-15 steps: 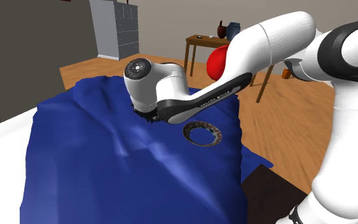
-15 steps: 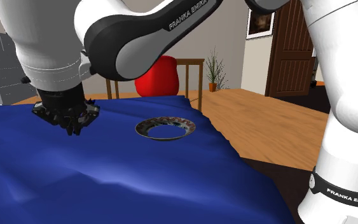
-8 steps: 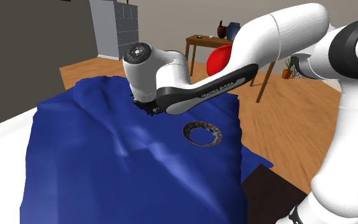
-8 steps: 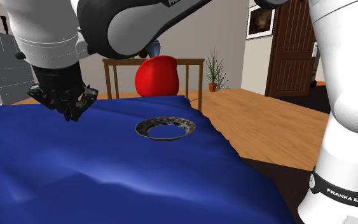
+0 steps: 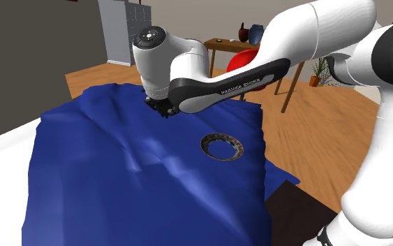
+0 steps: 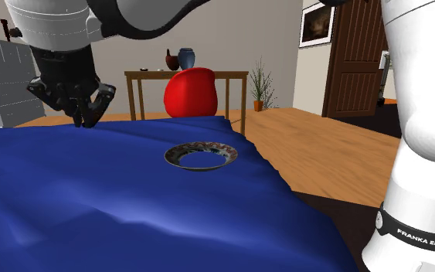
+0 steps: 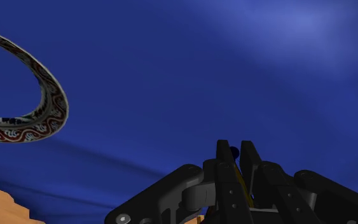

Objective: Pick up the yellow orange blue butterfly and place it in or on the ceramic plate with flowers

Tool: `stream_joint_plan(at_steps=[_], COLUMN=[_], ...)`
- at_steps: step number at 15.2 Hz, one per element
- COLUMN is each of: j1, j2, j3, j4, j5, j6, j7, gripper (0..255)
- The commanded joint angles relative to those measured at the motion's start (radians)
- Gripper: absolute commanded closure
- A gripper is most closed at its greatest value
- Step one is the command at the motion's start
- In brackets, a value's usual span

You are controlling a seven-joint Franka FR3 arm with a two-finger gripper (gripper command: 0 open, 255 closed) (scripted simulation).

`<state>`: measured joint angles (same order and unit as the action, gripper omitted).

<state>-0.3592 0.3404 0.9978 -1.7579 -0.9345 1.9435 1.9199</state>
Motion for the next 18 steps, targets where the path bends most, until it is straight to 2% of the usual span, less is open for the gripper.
stream_joint_plan(at_steps=[1, 3, 5, 6, 7, 9, 12, 18], j1=[-0.048, -0.136, -0.211, -0.227, -0.221, -0.160, -0.045, 0.162], j2=[-0.062, -0.183, -0.335, -0.419, -0.499, -0.625, -0.767, -1.016], j3=[0.025, 0.066, 0.090, 0.082, 0.058, -0.019, -0.133, -0.295], j4=[-0.055, -0.168, -0.281, -0.336, -0.390, -0.489, -0.624, -0.865], j5=[0.044, 0.131, 0.259, 0.338, 0.414, 0.531, 0.641, 0.777], j6=[0.029, 0.106, 0.198, 0.245, 0.285, 0.337, 0.375, 0.379], j7=[-0.012, -0.034, -0.091, -0.134, -0.179, -0.252, -0.324, -0.420], gripper=[255, 255, 255, 255, 255, 255, 255, 255])
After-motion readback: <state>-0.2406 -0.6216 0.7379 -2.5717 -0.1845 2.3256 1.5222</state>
